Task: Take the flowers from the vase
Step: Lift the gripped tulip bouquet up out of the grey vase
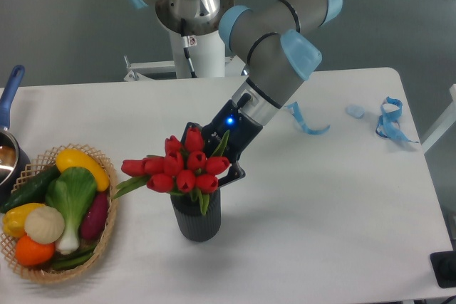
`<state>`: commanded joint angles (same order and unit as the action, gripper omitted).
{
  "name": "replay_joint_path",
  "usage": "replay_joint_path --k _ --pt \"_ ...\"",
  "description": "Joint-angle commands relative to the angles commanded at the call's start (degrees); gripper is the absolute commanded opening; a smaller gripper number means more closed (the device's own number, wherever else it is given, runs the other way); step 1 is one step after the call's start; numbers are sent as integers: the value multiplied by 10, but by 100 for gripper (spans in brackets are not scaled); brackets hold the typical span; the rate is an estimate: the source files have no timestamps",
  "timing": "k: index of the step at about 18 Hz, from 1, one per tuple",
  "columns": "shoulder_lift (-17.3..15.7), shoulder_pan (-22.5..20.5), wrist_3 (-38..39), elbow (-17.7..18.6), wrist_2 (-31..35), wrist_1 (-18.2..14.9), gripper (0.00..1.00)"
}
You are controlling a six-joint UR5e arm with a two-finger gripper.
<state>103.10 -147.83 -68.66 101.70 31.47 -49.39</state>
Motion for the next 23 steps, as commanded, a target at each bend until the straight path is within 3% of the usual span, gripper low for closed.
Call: replay_joint_path --k 9,14,18,23 --pt "-55 -7 119 -48 -38 -2 42" --pt "-72 -46 195 -89 -105 -2 42" --pt "-91 -73 204 -86 -107 -3 42" --pt "-79 -141 185 -87 -102 6 42"
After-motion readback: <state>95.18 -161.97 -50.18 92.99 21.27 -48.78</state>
